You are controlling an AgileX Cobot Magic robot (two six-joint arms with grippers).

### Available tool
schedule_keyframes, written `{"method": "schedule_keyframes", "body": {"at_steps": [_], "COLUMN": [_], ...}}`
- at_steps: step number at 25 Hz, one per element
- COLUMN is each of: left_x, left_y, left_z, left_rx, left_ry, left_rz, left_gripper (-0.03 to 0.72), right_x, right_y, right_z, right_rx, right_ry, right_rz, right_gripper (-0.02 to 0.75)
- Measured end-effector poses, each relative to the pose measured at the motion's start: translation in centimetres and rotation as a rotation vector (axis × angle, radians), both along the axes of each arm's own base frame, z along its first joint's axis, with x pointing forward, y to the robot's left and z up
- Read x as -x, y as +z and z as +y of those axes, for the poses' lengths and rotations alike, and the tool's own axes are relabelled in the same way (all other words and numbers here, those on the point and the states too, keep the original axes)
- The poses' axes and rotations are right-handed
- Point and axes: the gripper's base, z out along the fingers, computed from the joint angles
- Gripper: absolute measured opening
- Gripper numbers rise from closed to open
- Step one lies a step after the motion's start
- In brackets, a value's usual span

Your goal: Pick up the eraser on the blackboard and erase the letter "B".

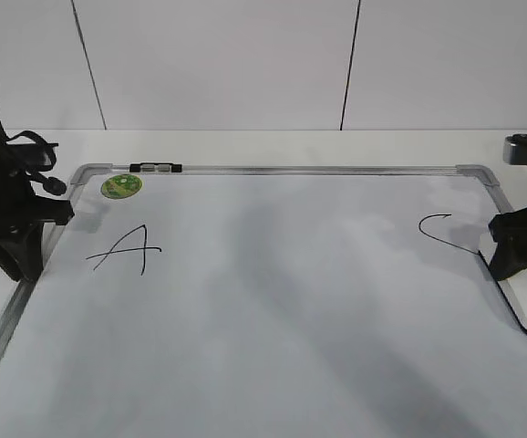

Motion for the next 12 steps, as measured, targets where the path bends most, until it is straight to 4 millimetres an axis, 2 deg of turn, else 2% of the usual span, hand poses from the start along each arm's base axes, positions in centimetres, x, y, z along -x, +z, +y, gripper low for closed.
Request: {"method": "schedule_keyframes", "body": {"at_steps": [12], "left_x": [0.02], "left_y": [0.0], "left_z": [0.0], "left_rx": [0.0], "left_ry": [0.0], "left_rz": [0.002], "left_gripper": [0.131], "right_x": [0.25], "right_y": [-0.02], "right_z": [0.01], "right_rx": [-0.004], "right_ry": [-0.016], "right_rz": [0.03], "right_gripper": [0.586]}}
